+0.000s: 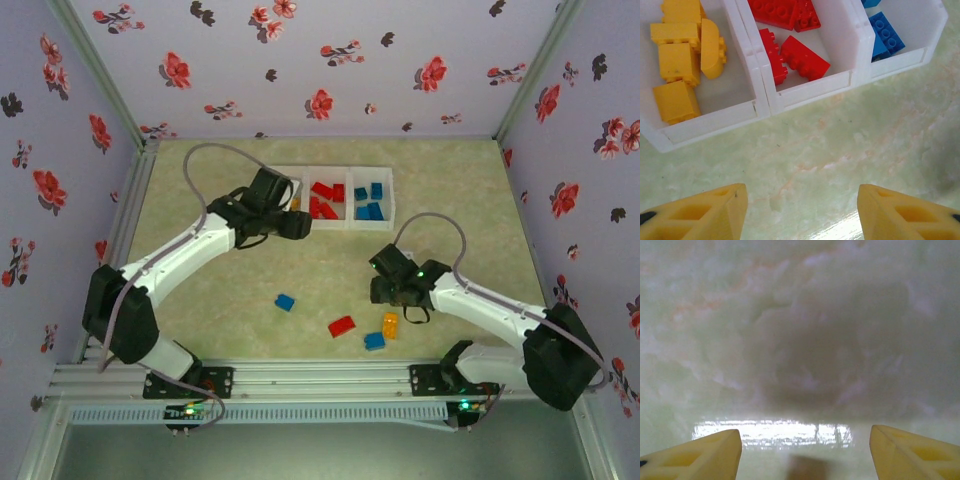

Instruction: Sort the legos into containers by color

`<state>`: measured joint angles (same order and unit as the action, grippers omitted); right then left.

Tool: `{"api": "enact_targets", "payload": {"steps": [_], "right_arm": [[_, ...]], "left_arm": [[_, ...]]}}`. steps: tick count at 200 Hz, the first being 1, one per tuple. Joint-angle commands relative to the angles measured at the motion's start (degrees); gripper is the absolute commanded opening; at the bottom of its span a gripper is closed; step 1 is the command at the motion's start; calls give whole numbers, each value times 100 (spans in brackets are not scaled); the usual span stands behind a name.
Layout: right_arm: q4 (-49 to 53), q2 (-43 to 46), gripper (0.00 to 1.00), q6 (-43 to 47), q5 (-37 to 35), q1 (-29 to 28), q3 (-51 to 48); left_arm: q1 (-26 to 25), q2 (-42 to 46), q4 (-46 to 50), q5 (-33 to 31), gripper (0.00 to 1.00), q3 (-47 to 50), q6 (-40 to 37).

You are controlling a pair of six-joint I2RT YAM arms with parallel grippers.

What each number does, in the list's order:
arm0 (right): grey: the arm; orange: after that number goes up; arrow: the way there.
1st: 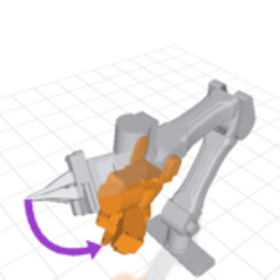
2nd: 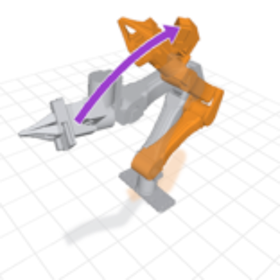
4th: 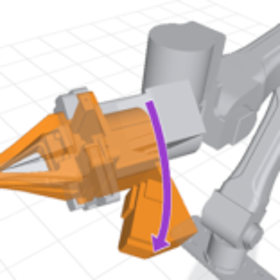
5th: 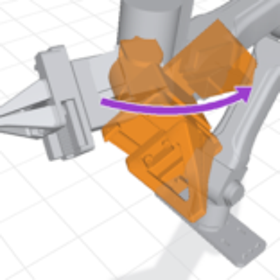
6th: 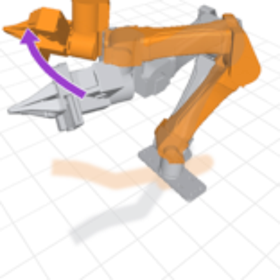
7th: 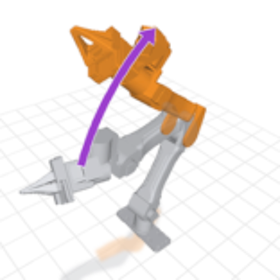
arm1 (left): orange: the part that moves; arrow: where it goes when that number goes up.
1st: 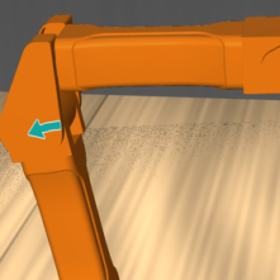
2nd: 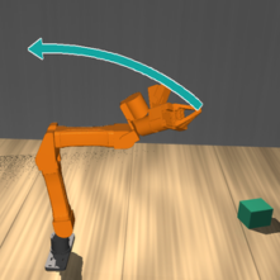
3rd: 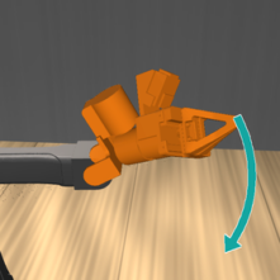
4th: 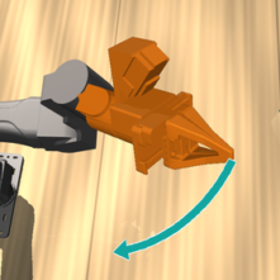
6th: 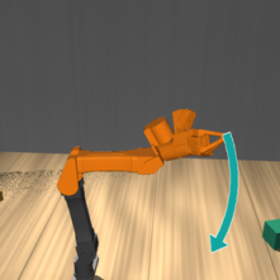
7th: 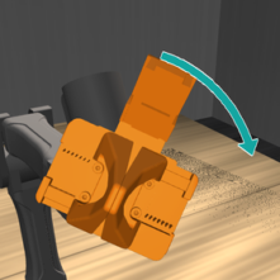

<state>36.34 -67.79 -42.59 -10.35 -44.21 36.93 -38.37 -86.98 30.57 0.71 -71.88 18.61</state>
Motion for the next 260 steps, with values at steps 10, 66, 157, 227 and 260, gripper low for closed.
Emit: {"api": "enact_targets", "payload": {"steps": [10,66,157,227,260], "right_arm": [[374,281,69,-884,-4,-361,-177],[637,529,67,-1520,-98,-774,-407],[386,433,57,-1823,-73,-1093,-660],[103,258,44,-1745,5,-1094,-704],[16,213,38,-1678,-7,-1088,-696]], "left_arm": [[-13,90,-153,14,60,186,-86],[-21,21,-135,23,60,130,-103],[-68,-35,-121,13,60,121,-121],[-99,-12,-135,23,60,112,-95],[-110,-11,-118,9,60,140,-86]]}}
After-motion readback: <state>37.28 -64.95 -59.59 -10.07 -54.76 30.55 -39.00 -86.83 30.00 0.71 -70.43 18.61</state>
